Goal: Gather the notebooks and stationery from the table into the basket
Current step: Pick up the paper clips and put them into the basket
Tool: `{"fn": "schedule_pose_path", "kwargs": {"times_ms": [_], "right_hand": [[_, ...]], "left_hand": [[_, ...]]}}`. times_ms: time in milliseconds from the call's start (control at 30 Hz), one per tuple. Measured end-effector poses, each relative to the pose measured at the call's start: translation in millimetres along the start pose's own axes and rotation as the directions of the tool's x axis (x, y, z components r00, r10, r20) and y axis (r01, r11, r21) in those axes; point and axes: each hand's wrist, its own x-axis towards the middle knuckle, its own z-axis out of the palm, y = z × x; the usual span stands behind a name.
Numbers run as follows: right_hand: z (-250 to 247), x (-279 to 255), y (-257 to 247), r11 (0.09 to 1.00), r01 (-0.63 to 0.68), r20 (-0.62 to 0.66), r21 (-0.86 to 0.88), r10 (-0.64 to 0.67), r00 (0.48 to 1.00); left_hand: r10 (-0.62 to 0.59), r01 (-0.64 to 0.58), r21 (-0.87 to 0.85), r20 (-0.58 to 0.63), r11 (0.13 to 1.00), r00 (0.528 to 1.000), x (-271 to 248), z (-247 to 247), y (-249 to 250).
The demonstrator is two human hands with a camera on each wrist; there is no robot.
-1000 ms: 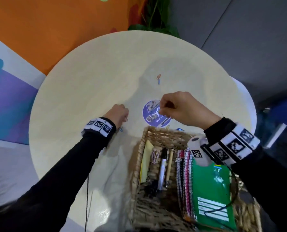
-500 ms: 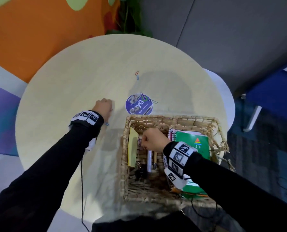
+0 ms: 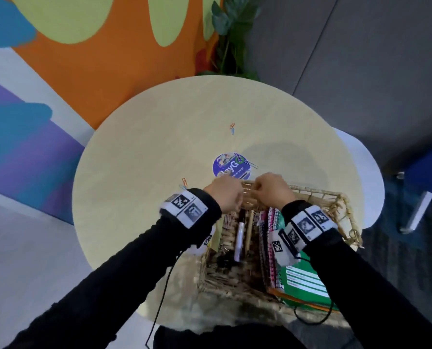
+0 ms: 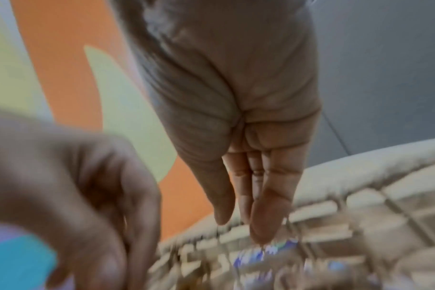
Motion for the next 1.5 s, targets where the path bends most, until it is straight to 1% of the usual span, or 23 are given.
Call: {"fn": "schedule_pose_path", "kwargs": {"times_ms": [100,167,200,267,300,367,433,500,533,633,700,733,767,833,933,1000,1100,1166,1200,1266,1333,1433,1500], "right_hand": [[-24.2,-17.0,19.6,0.998,0.034,-0.119,0.050,-0.028,0.993],[-32.3,-28.0,28.5,0.996,0.048,-0.131,0.075,-0.038,0.991],[-34.5,-32.7,31.9,0.995,0.047,-0.131,0.083,-0.036,0.991],[-35.9,-40.3,39.6,0.995,0.048,-0.122,0.083,-0.038,0.992],[-35.8,-43.8,42.8,0.995,0.050,-0.112,0.091,-0.040,0.993],[-35.3,-50.3,47.7,0.991,0.063,-0.101,0.117,-0.051,0.994],[-33.9,-53.9,51.7,0.989,0.078,-0.103,0.123,-0.066,0.993],[-33.8,-53.6,54.4,0.987,0.085,-0.095,0.139,-0.073,0.993],[-35.6,-52.3,54.7,0.986,0.088,-0.089,0.144,-0.076,0.993],[-49.2,-37.5,53.5,0.983,0.085,-0.105,0.164,-0.069,0.992],[-64.4,-18.6,48.0,0.979,0.103,-0.147,0.175,-0.077,0.986],[-73.1,-6.6,43.2,0.977,0.115,-0.168,0.178,-0.085,0.982],[-81.1,7.9,37.6,0.976,0.128,-0.186,0.177,-0.095,0.978],[-91.6,42.1,23.1,0.976,0.154,-0.199,0.153,-0.123,0.972],[-88.7,100.4,-0.4,0.983,0.175,-0.169,0.054,-0.164,0.972],[-74.6,136.4,-13.7,0.984,0.168,-0.068,-0.061,-0.172,0.983],[-46.6,179.1,-26.7,0.961,0.154,0.123,-0.229,-0.129,0.984],[-29.9,196.9,-31.2,0.941,0.129,0.216,-0.313,-0.062,0.975],[-23.6,203.4,-32.0,0.935,0.113,0.236,-0.335,-0.033,0.971],[-13.7,214.5,-32.0,0.924,0.081,0.234,-0.373,0.009,0.972],[-9.6,220.9,-32.0,0.897,0.083,0.209,-0.434,0.011,0.978],[-6.3,230.5,-28.9,0.878,0.070,0.180,-0.473,0.018,0.984],[-6.9,234.4,-27.3,0.887,0.051,0.192,-0.459,0.043,0.981]], "left_hand": [[-0.033,0.024,0.151,0.059,0.988,0.998,18.5,10.3,22.2],[-0.057,0.034,0.228,0.097,0.973,0.994,29.9,15.5,31.2],[-0.070,0.043,0.224,0.113,0.974,0.991,37.4,23.0,31.2],[-0.119,0.070,0.233,0.205,0.970,0.971,44.8,34.7,30.1],[-0.147,0.080,0.276,0.230,0.958,0.962,47.3,41.3,27.7],[-0.184,0.120,0.345,0.160,0.931,0.970,47.5,51.7,25.9],[-0.239,0.152,0.393,0.184,0.907,0.953,46.1,58.2,26.2],[-0.266,0.172,0.350,0.244,0.921,0.933,51.4,63.0,22.0],[-0.265,0.205,0.246,0.246,0.947,0.932,61.0,61.9,18.6],[-0.160,0.159,0.019,0.161,0.987,0.974,59.7,25.4,11.6],[-0.121,0.133,-0.160,0.084,0.978,0.989,44.8,-9.8,3.0],[-0.109,0.107,-0.263,0.008,0.959,0.994,41.2,-22.5,-9.5],[-0.126,0.094,-0.328,-0.078,0.940,0.989,34.2,-38.7,-23.1],[-0.225,0.117,-0.420,-0.218,0.900,0.950,30.9,-50.4,-62.7],[-0.403,0.223,-0.470,-0.326,0.854,0.855,26.1,-48.8,-116.0],[-0.487,0.291,-0.483,-0.351,0.826,0.799,27.0,-38.2,-140.9],[-0.557,0.344,-0.535,-0.310,0.772,0.771,33.6,-13.9,-164.5],[-0.580,0.371,-0.543,-0.281,0.753,0.765,39.1,3.5,-175.1],[-0.586,0.385,-0.539,-0.268,0.749,0.765,41.5,11.9,-179.0],[-0.591,0.408,-0.525,-0.244,0.747,0.769,45.0,25.8,-183.9],[-0.578,0.404,-0.513,-0.239,0.758,0.780,48.0,34.7,-185.3],[-0.519,0.371,-0.456,-0.258,0.809,0.815,53.6,38.1,-185.3],[-0.445,0.335,-0.383,-0.245,0.861,0.862,58.2,37.0,-186.9]]}}
